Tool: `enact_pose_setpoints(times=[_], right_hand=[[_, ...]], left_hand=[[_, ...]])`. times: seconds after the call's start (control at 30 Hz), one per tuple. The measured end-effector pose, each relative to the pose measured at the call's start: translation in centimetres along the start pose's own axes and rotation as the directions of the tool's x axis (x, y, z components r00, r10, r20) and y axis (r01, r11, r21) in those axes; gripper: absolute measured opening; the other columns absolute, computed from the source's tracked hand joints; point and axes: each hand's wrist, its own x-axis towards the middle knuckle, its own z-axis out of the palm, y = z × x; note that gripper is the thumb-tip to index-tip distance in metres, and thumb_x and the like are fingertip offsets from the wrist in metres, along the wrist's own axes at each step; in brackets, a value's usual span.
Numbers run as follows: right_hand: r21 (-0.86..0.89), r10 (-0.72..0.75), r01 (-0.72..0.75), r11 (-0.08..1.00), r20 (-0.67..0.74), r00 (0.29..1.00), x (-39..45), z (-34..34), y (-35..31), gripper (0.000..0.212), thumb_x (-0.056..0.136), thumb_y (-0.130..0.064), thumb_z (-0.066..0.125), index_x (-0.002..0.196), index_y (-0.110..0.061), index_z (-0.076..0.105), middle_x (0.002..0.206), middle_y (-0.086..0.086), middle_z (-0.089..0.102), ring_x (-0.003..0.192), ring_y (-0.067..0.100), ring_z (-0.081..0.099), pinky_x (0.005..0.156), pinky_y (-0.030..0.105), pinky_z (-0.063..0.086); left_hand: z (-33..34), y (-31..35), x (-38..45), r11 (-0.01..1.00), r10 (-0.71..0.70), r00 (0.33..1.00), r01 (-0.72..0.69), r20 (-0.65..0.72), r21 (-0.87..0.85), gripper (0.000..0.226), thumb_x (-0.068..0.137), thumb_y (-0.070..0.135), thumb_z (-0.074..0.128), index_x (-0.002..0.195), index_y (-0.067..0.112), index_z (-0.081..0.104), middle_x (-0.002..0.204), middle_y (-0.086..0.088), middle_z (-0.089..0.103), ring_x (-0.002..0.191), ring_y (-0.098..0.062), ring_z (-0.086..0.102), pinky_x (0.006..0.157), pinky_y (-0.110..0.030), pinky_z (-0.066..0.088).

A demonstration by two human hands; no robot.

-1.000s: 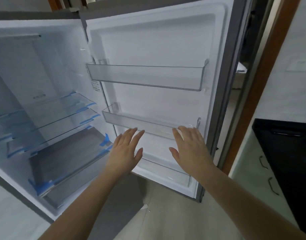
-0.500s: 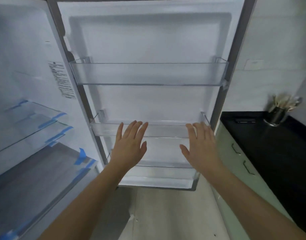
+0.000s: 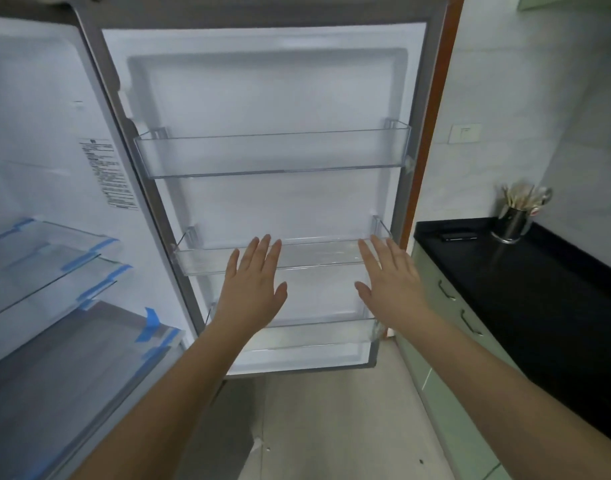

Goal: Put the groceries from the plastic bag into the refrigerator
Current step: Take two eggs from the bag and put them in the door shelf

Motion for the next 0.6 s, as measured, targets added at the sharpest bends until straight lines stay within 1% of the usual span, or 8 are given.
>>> enact_pose_setpoints(times=[0.1,0.17,0.27,0.33,0.4,0.43,0.53,0.6], right_hand=[[0.022,0.039,-0.040,0.999,0.031,0.999,-2.1,-0.9,0.3,0.064,0.101,-0.045,0.024,0.153,-0.021,-0.004,0.163,0.003,-0.001,0.149,0.027,-0.001,0.120,0.044,0.002],[0.038,0.038,-0.039,0.999,0.050,0.998,-3.7,-1.6,0.8,0.061,0.102,-0.044,0.023,0.153,-0.021,0.001,0.163,0.003,0.004,0.149,0.026,0.003,0.121,0.044,0.005],[0.092,0.034,-0.040,0.995,0.062,0.997,-6.1,-3.0,1.5,0.058,0.101,-0.045,0.023,0.153,-0.021,0.011,0.161,0.002,0.017,0.148,0.025,0.012,0.120,0.043,0.012],[0.118,0.033,-0.041,0.992,0.067,0.997,-7.9,-4.0,2.0,0.057,0.101,-0.046,0.022,0.152,-0.022,0.015,0.159,0.002,0.022,0.147,0.023,0.016,0.119,0.042,0.014],[0.101,0.030,-0.037,0.994,0.064,0.997,-9.6,-4.9,2.5,0.058,0.101,-0.049,0.023,0.151,-0.020,0.019,0.158,0.002,0.026,0.146,0.022,0.020,0.118,0.040,0.014],[0.085,0.032,-0.037,0.996,0.060,0.998,-10.5,-5.3,2.7,0.059,0.100,-0.050,0.023,0.151,-0.020,0.020,0.158,0.002,0.026,0.146,0.022,0.020,0.118,0.040,0.013],[0.071,0.066,-0.070,0.995,0.052,0.996,-13.0,-6.1,2.9,0.062,0.099,-0.054,0.020,0.151,-0.022,0.020,0.159,0.001,0.024,0.147,0.021,0.017,0.119,0.041,0.011],[0.074,0.097,-0.101,0.992,0.055,0.994,-14.5,-6.8,2.7,0.062,0.099,-0.056,0.021,0.152,-0.023,0.019,0.159,0.000,0.023,0.147,0.021,0.015,0.119,0.041,0.009]], left_hand=[[-2.1,1.5,-1.6,0.999,-0.007,1.000,0.008,-0.028,0.032,0.063,0.099,0.044,0.039,0.154,0.019,0.020,0.164,-0.004,0.011,0.152,-0.023,0.003,0.119,-0.049,-0.001],[-2.9,2.8,-2.7,1.000,0.006,1.000,-0.006,-0.017,0.016,0.061,0.099,0.043,0.041,0.153,0.019,0.025,0.164,-0.004,0.014,0.151,-0.023,0.005,0.119,-0.049,-0.001],[-3.3,4.7,-3.9,0.999,0.042,0.997,-0.044,0.061,0.022,0.063,0.099,0.045,0.039,0.154,0.021,0.020,0.164,-0.003,0.014,0.151,-0.023,0.005,0.121,-0.047,0.001],[-3.5,5.9,-4.8,1.000,0.013,0.998,-0.013,0.056,0.008,0.065,0.098,0.049,0.037,0.154,0.021,0.020,0.162,-0.005,0.020,0.151,-0.025,0.011,0.120,-0.048,0.007],[-3.8,7.3,-6.0,1.000,-0.015,0.999,0.015,0.032,0.011,0.070,0.093,0.059,0.025,0.153,0.023,0.025,0.160,-0.005,0.028,0.149,-0.028,0.019,0.118,-0.050,0.014],[-4.0,7.9,-6.6,1.000,-0.017,0.999,0.016,0.045,0.016,0.075,0.089,0.063,0.017,0.153,0.024,0.025,0.159,-0.005,0.029,0.149,-0.027,0.020,0.118,-0.050,0.015],[-5.0,9.8,-8.3,1.000,-0.010,0.992,0.007,0.129,0.026,0.084,0.082,0.068,0.000,0.155,0.028,0.014,0.163,0.001,0.017,0.151,-0.022,0.010,0.121,-0.047,0.008],[-6.0,10.8,-8.9,0.999,0.015,0.987,-0.019,0.160,0.026,0.082,0.084,0.069,0.001,0.155,0.029,0.011,0.164,0.003,0.013,0.151,-0.020,0.006,0.122,-0.046,0.006]])
